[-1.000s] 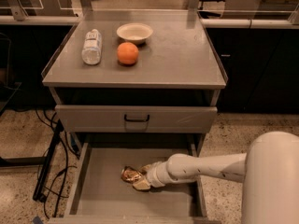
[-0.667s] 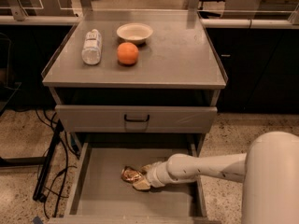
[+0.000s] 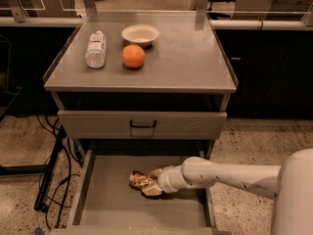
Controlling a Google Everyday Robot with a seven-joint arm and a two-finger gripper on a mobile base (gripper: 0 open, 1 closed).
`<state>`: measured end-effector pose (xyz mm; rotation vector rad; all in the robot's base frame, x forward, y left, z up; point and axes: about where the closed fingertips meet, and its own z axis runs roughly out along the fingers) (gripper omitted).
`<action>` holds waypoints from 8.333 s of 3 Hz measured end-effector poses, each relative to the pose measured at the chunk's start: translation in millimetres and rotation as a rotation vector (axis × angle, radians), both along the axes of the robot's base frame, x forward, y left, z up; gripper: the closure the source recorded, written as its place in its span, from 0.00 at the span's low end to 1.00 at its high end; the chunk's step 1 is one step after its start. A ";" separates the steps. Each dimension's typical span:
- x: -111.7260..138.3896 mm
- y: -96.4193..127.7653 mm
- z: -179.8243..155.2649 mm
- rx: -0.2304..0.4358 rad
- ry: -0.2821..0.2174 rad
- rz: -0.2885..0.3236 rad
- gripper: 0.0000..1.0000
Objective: Pick orange can from middle drawer and place on counter
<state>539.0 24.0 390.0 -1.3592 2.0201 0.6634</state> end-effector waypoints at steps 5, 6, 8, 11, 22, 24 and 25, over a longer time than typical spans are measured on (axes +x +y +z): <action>25.5 -98.4 147.9 0.018 -0.104 0.046 1.00; 29.6 -104.8 185.9 0.023 -0.146 0.043 1.00; 30.1 -115.5 333.2 0.007 -0.327 0.092 1.00; 51.5 -118.9 419.9 -0.052 -0.422 0.130 1.00; 101.4 -213.1 511.6 -0.256 -0.508 0.000 1.00; 161.0 -187.1 468.4 -0.266 -0.434 0.009 1.00; 161.3 -186.7 468.2 -0.266 -0.434 0.010 1.00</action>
Offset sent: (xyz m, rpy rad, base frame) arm 0.0301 -0.1175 0.1782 0.0843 -0.1528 0.0533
